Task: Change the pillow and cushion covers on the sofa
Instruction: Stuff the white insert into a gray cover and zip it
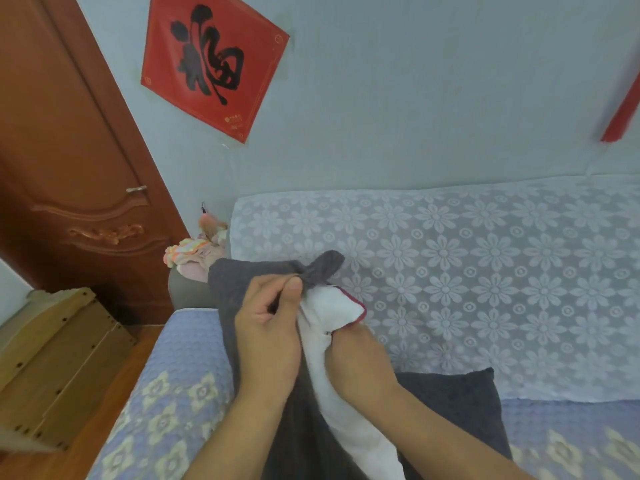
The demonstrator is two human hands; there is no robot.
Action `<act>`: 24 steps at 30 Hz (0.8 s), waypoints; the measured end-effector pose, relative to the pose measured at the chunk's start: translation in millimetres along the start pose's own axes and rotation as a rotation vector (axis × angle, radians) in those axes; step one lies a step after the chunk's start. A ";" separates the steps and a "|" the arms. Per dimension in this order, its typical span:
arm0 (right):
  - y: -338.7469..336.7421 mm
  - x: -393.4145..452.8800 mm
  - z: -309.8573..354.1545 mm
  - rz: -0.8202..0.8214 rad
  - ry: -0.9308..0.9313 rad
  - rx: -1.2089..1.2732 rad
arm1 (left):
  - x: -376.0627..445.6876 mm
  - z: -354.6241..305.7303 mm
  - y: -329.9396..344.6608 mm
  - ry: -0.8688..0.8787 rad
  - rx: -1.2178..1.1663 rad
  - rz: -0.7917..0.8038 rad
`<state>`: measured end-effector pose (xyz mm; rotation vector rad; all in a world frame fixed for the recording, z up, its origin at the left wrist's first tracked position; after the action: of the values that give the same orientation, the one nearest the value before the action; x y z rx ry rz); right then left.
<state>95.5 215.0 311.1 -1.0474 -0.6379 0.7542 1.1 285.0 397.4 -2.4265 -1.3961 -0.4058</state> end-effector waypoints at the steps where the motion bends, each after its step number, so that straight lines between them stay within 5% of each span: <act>1: -1.3 -2.4 -0.2 0.074 -0.024 0.050 | 3.6 2.7 -3.2 -0.029 -0.010 -0.028; 4: -16.6 -18.2 3.2 0.213 -0.144 0.203 | 12.8 6.9 -14.7 -0.092 -0.006 -0.011; 8: -59.7 -7.9 -6.0 0.135 0.059 1.044 | -0.7 -3.2 -15.9 -0.083 -0.079 0.116; 10: -74.1 1.9 -19.7 0.112 0.114 0.917 | -9.8 -9.6 -12.3 -0.070 -0.103 0.160; 12: -77.5 3.5 -28.5 0.028 0.013 0.510 | -17.4 -17.3 -7.6 -0.014 -0.086 0.193; 15: -85.6 1.3 -28.8 -0.312 -0.084 0.138 | -25.9 -23.3 -4.4 0.067 -0.031 0.182; 19: -112.7 -6.9 -15.0 -0.595 -0.111 0.270 | -36.2 -23.4 -1.7 0.207 0.156 0.077; 24: -136.3 -27.4 11.1 -0.526 -0.114 0.755 | -41.5 -26.0 6.6 0.397 0.534 0.013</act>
<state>103.4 157.8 438.1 -0.1277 -0.6139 0.5156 -15.5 238.9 404.0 -1.8056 -1.1352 -0.4181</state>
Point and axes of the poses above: each hand's wrist, its own x-axis towards the middle knuckle, its own y-axis out of the palm, z = x × y, the point moved 2 cm from there along x, towards the middle knuckle, and after that the axes turned 7 degrees about z, right-handed, at the moved point
